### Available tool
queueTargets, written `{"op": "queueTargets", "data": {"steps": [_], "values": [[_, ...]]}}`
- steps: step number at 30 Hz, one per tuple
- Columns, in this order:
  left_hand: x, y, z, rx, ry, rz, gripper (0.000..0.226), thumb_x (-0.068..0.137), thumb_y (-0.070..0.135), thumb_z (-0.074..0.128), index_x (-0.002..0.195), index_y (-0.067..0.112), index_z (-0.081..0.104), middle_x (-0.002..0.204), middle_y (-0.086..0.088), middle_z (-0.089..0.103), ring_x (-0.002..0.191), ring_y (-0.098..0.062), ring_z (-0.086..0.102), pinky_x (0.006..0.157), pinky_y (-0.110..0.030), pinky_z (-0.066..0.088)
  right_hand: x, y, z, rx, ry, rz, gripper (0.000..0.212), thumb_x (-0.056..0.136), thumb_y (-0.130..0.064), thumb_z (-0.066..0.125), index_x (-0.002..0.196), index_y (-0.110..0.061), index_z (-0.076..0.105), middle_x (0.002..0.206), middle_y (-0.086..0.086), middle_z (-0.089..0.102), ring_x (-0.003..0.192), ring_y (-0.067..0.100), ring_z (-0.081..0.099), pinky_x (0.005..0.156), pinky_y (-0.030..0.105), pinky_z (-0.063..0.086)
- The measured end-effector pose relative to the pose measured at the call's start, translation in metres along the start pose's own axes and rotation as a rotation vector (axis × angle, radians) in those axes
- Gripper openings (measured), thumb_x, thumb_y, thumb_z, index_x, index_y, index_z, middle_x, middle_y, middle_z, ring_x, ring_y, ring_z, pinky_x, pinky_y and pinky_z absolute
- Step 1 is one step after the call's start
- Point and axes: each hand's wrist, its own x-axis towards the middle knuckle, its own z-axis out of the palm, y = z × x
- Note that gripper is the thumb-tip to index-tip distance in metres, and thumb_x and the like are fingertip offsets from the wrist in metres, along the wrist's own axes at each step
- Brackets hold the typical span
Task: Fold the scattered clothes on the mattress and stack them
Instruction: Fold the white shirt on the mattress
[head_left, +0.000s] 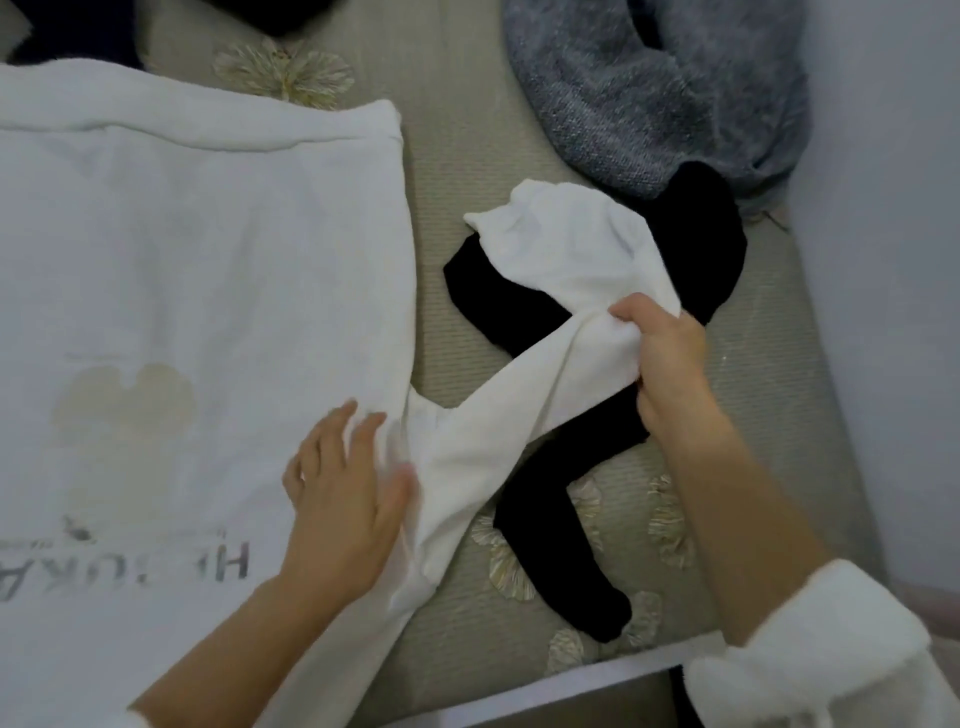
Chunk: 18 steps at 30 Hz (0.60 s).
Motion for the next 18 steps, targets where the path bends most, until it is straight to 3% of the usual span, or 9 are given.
{"op": "queueTargets", "data": {"steps": [2,5,8,10,12,13,16,17,18], "values": [[-0.02,0.02,0.017,0.048,-0.064,0.157,0.065,0.086,0.054,0.037,0.141,0.019,0.036,0.14,-0.003,0.039,0.125,-0.022,0.037,0.099,-0.043,0.031,-0.018,-0.009,-0.009,0.075,0.2,-0.218,0.022,0.08,-0.004,0.06,0.096,-0.017,0.067,0.086,-0.011,0.069,0.075,-0.003,0.064,0.067,0.016,0.05],[-0.024,0.029,0.032,0.1,-0.111,0.229,0.061,0.076,0.032,0.056,0.133,0.017,0.041,0.11,-0.007,0.055,0.092,-0.027,0.055,0.068,-0.037,0.047,-0.045,0.004,-0.037,0.128,0.38,-0.403,0.032,0.082,0.001,0.057,0.113,-0.006,0.063,0.105,-0.002,0.068,0.092,0.001,0.065,0.079,0.02,0.051],[-0.018,0.019,0.034,0.148,-0.096,0.313,0.053,0.071,0.015,0.048,0.124,0.02,0.046,0.102,-0.008,0.056,0.082,-0.029,0.058,0.059,-0.033,0.048,-0.044,0.041,-0.073,0.242,0.353,-0.161,0.027,0.083,-0.006,0.058,0.109,-0.01,0.066,0.106,0.002,0.069,0.103,0.015,0.065,0.081,0.027,0.051],[-0.019,0.01,0.036,0.218,-0.121,0.382,0.07,0.065,0.006,0.06,0.132,0.021,0.046,0.114,-0.015,0.056,0.097,-0.033,0.054,0.069,-0.038,0.052,-0.034,0.058,-0.093,0.421,0.185,0.077,0.029,0.088,-0.021,0.054,0.115,-0.015,0.065,0.112,0.003,0.069,0.116,0.026,0.06,0.089,0.035,0.05],[-0.023,0.007,0.037,0.274,-0.145,0.432,0.082,0.062,0.004,0.067,0.139,0.02,0.044,0.122,-0.018,0.053,0.107,-0.032,0.048,0.076,-0.041,0.052,-0.024,0.063,-0.104,0.483,0.077,0.15,0.04,0.095,-0.03,0.048,0.131,-0.015,0.055,0.127,0.007,0.063,0.121,0.027,0.057,0.098,0.04,0.047],[-0.025,0.006,0.037,0.274,-0.161,0.436,0.08,0.063,0.004,0.064,0.138,0.02,0.043,0.121,-0.016,0.054,0.105,-0.031,0.05,0.073,-0.04,0.053,-0.02,0.06,-0.105,0.444,0.067,0.154,0.041,0.095,-0.029,0.049,0.132,-0.015,0.054,0.128,0.007,0.062,0.119,0.026,0.058,0.097,0.04,0.048],[-0.025,0.006,0.037,0.079,-0.186,0.299,0.059,0.071,-0.004,0.056,0.124,0.021,0.052,0.111,-0.01,0.061,0.089,-0.03,0.061,0.058,-0.034,0.051,-0.016,0.04,-0.1,0.229,0.131,0.041,0.021,0.086,-0.02,0.059,0.106,-0.015,0.065,0.103,-0.001,0.071,0.098,0.015,0.066,0.073,0.027,0.053],[-0.023,0.008,0.035,0.015,-0.165,0.248,0.052,0.074,-0.007,0.055,0.119,0.018,0.058,0.107,-0.009,0.064,0.085,-0.03,0.063,0.059,-0.033,0.05,-0.02,0.031,-0.098,0.152,0.237,-0.094,0.009,0.084,-0.016,0.059,0.092,-0.017,0.063,0.088,-0.007,0.069,0.085,0.006,0.065,0.066,0.021,0.049],[-0.021,0.01,0.034,-0.015,-0.133,0.221,0.046,0.076,-0.008,0.053,0.115,0.015,0.062,0.103,-0.008,0.066,0.083,-0.03,0.063,0.062,-0.031,0.048,-0.029,0.021,-0.096,0.088,0.347,-0.251,0.01,0.084,-0.011,0.057,0.083,-0.02,0.057,0.077,-0.011,0.062,0.073,-0.002,0.059,0.063,0.017,0.044]]}}
